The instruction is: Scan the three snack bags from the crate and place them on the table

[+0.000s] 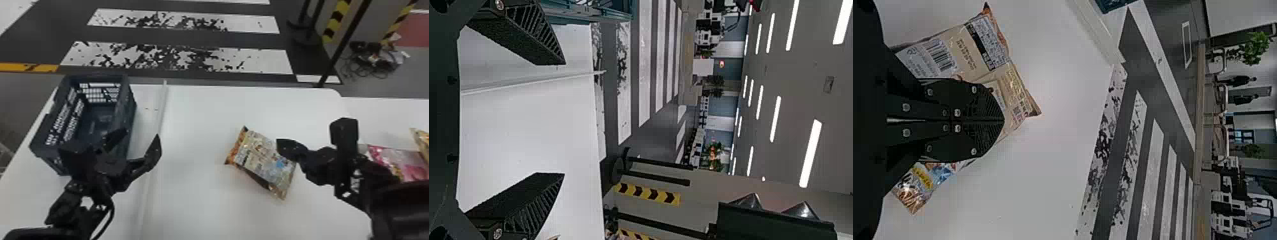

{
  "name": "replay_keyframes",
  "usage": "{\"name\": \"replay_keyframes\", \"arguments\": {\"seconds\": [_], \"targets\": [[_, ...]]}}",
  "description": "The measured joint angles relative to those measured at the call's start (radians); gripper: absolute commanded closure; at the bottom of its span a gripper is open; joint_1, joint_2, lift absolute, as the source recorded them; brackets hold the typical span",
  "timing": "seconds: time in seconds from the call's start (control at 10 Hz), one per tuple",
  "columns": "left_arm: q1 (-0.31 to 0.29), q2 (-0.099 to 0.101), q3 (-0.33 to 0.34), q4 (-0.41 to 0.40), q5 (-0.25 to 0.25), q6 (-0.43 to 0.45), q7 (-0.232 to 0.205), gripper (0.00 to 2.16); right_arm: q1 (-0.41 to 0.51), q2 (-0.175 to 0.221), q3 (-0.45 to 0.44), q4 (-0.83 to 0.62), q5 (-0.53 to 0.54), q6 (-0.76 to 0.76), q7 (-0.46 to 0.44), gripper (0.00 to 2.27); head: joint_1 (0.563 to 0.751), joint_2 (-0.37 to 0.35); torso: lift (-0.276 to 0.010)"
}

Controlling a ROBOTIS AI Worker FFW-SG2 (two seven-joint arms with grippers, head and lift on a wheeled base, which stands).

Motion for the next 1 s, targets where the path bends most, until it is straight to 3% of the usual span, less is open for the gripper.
{"name": "replay_keyframes", "arguments": {"seconds": [0.5,1.0], "targets": [[0.000,0.000,0.000,-0.001,0.001,0.000,0.000,0.08,0.045,-0.002,0.087,-0.024,-0.023,-0.024,0.211,2.25,0.695,0.096,-0.062],[0.001,0.001,-0.001,-0.004,0.001,0.000,-0.002,0.08,-0.065,-0.009,0.251,0.132,0.075,-0.071,0.220,2.25,0.695,0.158,-0.062]]}}
